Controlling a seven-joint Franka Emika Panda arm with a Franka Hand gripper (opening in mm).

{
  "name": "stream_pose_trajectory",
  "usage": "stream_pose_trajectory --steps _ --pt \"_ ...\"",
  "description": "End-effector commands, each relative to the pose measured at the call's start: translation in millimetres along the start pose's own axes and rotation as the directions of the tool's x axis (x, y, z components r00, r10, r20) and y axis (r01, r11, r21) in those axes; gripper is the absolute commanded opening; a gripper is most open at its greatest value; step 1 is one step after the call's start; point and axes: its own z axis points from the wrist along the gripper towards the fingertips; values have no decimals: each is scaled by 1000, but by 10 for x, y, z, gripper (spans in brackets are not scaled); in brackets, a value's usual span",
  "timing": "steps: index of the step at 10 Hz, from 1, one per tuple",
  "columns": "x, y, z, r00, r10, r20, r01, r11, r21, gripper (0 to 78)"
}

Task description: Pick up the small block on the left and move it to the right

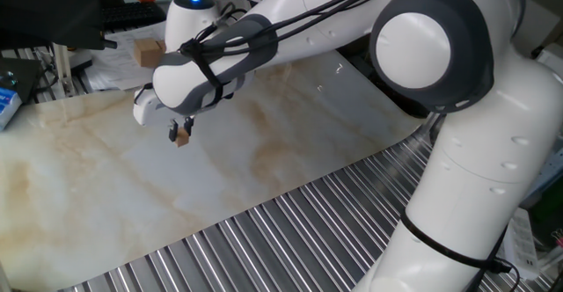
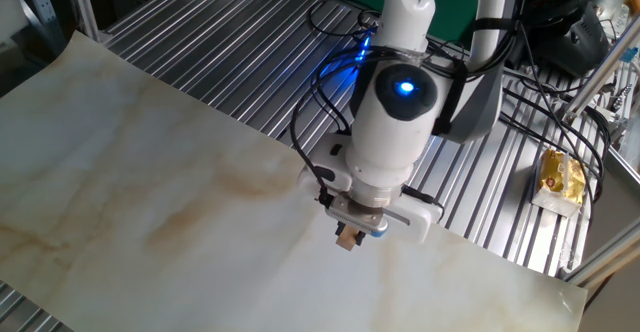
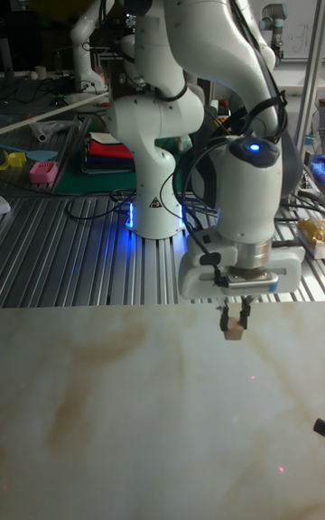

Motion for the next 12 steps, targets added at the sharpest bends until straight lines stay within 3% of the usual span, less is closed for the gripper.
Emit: stream_pose_trajectory --steps 1,4,6,8,9,11,12 --pt "29 -2 0 1000 10 2 -10 1000 11 13" --pt "37 -2 1 1000 10 4 -10 1000 12 13" --pt "37 -2 1 998 61 17 -61 998 26 13" --pt "37 -2 1 997 67 -37 -67 998 8 13" --pt "37 -2 1 997 70 -41 -69 998 5 13" --pt "37 -2 1 994 104 -39 -107 990 -90 13" --pt "37 -2 1 994 100 -36 -103 988 -112 13"
